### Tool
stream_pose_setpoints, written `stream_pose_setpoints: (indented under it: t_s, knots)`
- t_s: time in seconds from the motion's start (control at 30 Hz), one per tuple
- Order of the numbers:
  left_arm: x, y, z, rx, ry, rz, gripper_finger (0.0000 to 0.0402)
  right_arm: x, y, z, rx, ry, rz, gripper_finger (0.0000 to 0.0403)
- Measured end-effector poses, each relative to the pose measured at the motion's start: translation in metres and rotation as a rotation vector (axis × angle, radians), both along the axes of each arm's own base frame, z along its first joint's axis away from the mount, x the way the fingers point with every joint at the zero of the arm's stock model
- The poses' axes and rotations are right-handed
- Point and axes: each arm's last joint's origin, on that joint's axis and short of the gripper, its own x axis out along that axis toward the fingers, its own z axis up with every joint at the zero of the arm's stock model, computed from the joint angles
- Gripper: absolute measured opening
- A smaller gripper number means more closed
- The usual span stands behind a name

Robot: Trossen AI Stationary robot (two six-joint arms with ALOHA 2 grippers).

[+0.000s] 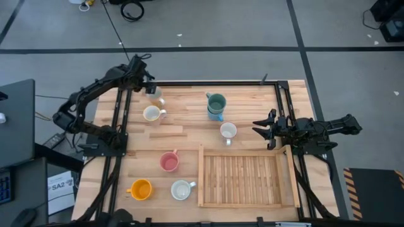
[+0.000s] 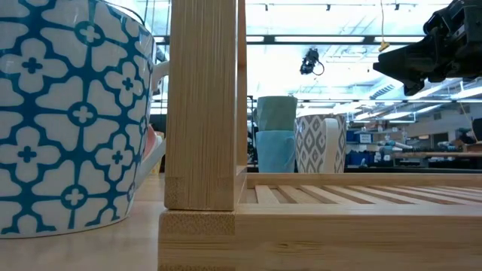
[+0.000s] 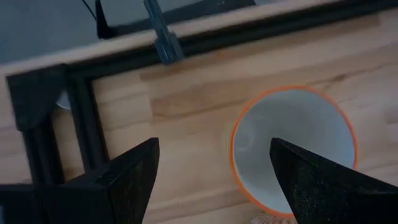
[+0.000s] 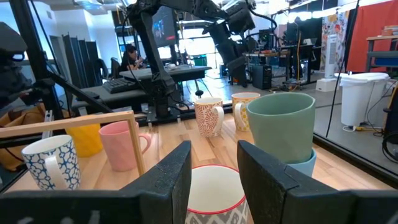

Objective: Place coffee mugs
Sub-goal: Put the orange patterned mug on the shelf

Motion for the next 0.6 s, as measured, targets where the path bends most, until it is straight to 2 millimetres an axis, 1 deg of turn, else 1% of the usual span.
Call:
stream_pose_setpoints:
  t_s: [0.23,0.4,0.5,0.6]
  knots:
    - [0.012,0.013,-0.031,-0.118,0.001,-0.028,0.0314,0.0,0.0,0.0,0.0,0.0,0.0,0.0135]
    - [0.016,0.02,-0.05,-0.182,0.036,-0.026,0.0313,0.0,0.0,0.0,0.0,0.0,0.0,0.0135]
    - [0.018,0.022,-0.058,-0.204,0.05,-0.025,0.0303,0.0,0.0,0.0,0.0,0.0,0.0,0.0135]
    - [0.019,0.024,-0.063,-0.218,0.058,-0.024,0.0283,0.0,0.0,0.0,0.0,0.0,0.0,0.0135]
